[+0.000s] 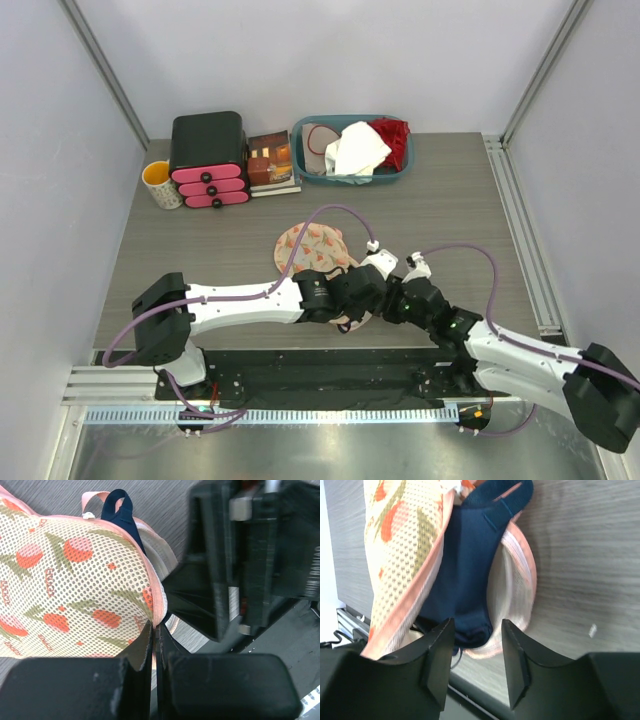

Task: Place the bra in the laundry bag and zip it closed
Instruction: Adjust the bra in the laundry bag.

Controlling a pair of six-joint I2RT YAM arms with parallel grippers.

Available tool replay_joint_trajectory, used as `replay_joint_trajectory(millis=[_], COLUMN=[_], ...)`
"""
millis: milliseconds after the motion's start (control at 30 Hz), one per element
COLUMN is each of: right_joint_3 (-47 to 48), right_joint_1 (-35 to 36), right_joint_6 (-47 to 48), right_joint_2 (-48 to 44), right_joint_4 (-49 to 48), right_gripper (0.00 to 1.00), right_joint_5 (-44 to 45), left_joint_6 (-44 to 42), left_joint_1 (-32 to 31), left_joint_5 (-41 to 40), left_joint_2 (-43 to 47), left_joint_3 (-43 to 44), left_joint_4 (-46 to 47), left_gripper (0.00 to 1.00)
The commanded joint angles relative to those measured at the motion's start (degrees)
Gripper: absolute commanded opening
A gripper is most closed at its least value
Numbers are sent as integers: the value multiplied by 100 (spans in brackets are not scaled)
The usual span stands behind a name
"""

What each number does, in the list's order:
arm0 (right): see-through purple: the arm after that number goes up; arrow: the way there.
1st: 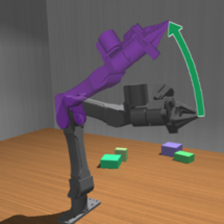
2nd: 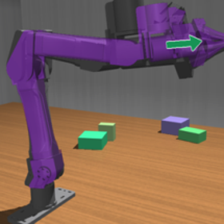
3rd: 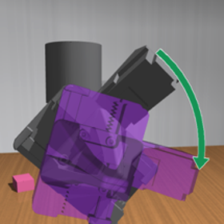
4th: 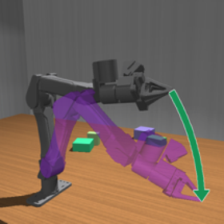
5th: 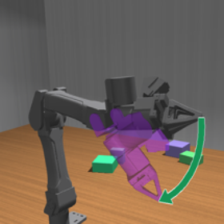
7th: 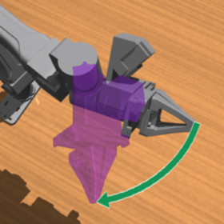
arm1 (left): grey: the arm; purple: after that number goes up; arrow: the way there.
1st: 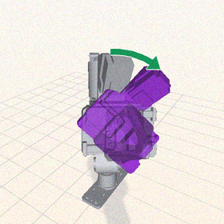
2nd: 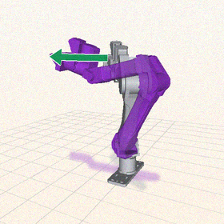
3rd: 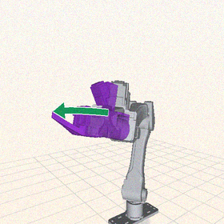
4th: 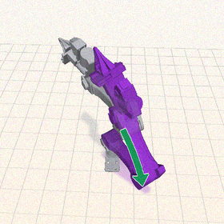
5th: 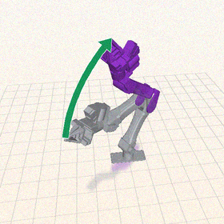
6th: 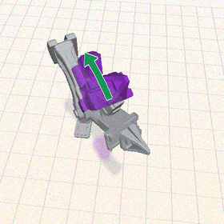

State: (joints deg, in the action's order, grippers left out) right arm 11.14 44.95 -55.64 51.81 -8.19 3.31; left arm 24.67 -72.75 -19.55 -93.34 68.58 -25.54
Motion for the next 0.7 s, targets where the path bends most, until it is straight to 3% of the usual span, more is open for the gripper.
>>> replay_joint_trajectory(millis=[0, 200, 300, 433, 500, 667], right_joint_3=[292, 819, 1057, 944, 838, 645], right_joint_1=[-39, -276, -854, -2249, -2551, -2755], right_joint_6=[245, 711, 1028, 1178, 1091, 827], right_joint_2=[-662, -1016, -761, -51, 214, 1119], right_joint_4=[940, 1758, 1786, 893, 59, -1043], right_gripper=[51, 62, 66, 64, 58, 49], right_joint_5=[116, 451, 92, -1128, -1794, -2466], left_joint_6=[56, 73, 82, 109, 126, 118], left_joint_1=[33, 42, 42, 50, 42, 42], left_joint_5=[-145, -137, -128, -128, -119, -172], left_joint_2=[132, 141, 132, 141, 149, 211], left_joint_3=[-20, -20, -20, -55, -64, -72], left_joint_4=[120, 76, 58, 49, 49, 32], left_gripper=[0, 0, 0, 0, 0, 0])
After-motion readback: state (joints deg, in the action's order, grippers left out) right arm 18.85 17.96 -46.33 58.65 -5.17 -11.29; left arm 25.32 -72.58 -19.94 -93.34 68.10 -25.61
